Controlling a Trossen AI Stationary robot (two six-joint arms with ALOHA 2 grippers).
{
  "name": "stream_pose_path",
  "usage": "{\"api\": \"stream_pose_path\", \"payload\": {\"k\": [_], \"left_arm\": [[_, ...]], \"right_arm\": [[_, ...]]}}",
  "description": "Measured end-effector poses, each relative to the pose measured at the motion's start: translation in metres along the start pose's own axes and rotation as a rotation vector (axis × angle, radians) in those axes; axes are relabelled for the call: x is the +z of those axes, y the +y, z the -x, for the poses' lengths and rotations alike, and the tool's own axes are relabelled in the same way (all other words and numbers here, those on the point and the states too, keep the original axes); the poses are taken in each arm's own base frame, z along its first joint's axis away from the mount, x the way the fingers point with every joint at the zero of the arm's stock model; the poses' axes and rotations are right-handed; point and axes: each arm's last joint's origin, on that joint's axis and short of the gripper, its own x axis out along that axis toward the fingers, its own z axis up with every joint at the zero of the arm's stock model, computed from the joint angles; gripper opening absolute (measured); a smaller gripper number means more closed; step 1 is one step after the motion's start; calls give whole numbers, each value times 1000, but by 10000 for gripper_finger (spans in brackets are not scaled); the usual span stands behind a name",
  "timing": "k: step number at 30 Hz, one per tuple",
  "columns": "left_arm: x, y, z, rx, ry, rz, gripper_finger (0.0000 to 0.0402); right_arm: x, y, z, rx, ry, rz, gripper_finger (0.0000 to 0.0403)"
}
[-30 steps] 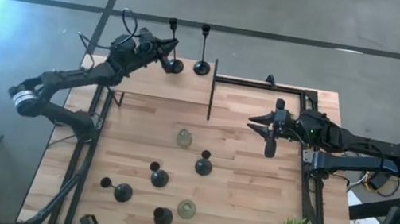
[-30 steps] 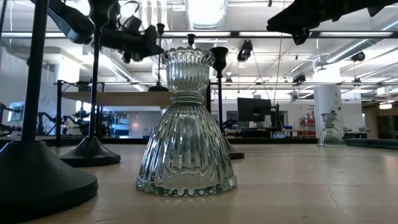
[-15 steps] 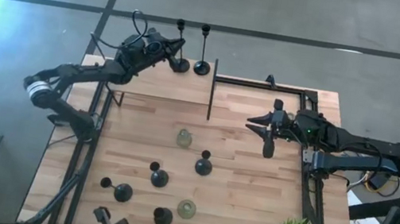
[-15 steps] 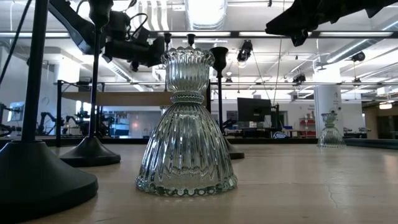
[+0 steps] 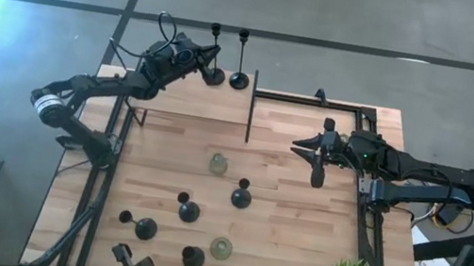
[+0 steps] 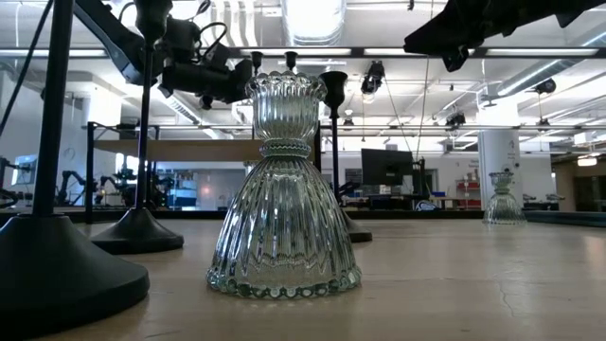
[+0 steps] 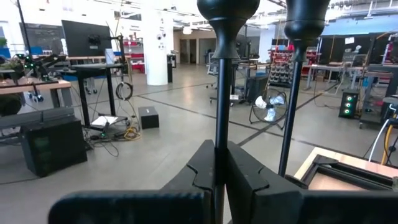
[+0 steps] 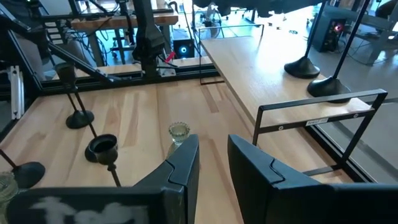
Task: Pick & Place candle stick holders
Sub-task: Put the black candleholder on the shelf
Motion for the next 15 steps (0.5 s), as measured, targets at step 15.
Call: {"api": "stream_pose_path", "payload": {"k": [15], "left_arm": [[-3,0,-3,-17,5,20,17]], "right_arm": [[1,0,0,2,-6,0,83]]}}
